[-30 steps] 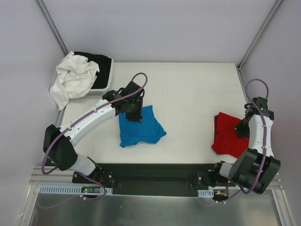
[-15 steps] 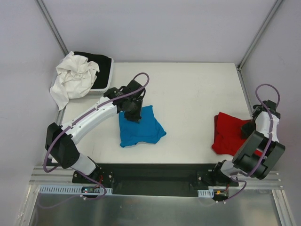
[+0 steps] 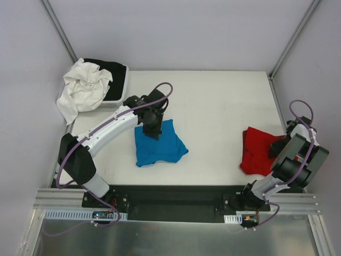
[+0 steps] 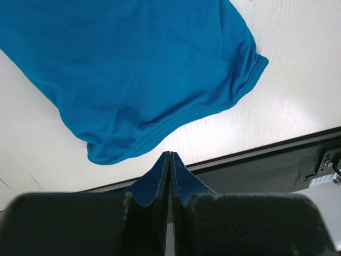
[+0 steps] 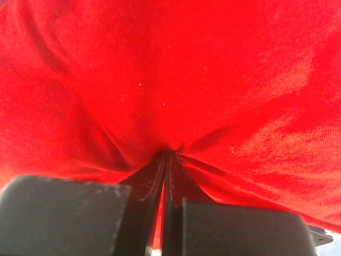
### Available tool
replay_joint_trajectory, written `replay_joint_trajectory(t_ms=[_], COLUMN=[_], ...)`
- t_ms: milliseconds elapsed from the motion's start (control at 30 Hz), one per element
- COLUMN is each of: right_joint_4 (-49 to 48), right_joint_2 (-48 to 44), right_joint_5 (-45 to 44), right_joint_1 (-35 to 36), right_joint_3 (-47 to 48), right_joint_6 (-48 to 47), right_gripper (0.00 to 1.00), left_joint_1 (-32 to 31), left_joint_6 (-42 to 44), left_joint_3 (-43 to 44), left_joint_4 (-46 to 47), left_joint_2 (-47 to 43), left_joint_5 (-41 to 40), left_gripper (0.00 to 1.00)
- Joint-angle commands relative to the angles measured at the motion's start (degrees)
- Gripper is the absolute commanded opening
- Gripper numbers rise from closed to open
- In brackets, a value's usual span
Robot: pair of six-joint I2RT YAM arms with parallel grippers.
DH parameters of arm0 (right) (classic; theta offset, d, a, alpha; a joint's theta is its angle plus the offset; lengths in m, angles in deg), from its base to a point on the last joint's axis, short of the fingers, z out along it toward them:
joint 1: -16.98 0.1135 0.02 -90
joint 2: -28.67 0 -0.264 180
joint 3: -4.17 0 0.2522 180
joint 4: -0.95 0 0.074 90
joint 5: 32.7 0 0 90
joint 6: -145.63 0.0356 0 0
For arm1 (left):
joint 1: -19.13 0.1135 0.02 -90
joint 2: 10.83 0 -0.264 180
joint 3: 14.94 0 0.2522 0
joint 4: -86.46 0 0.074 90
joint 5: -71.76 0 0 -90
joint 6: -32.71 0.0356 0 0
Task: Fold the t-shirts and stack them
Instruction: Fold the tshirt
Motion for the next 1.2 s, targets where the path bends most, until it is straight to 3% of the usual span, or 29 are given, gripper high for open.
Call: replay_joint_trajectory(t_ms=[0,800,1167], right_joint_4=[-5.22,0.84,1.89], right_joint_2=[4.86,11.89,17.17], right_joint_5=[3.16,1.05,0.34], right_joint_1=[0.44,26.36,30.76], right_joint_3=[-0.73,12.10,19.56], right_joint_6=[2.13,5.21,9.07], right_gripper=[0.01,0.01,0.01], left_joint_1=[-0.44,0.00,1.84], left_joint_6=[0.57,1.54,2.95], left_joint_3=[2.73,10.37,7.30], left_joint_4=[-3.00,-3.08,-3.08], left_joint_2=[1.80,10.77,7.79], left_joint_5=[-0.98,0.51,0.77], left_gripper=[0.01,0.01,0.01])
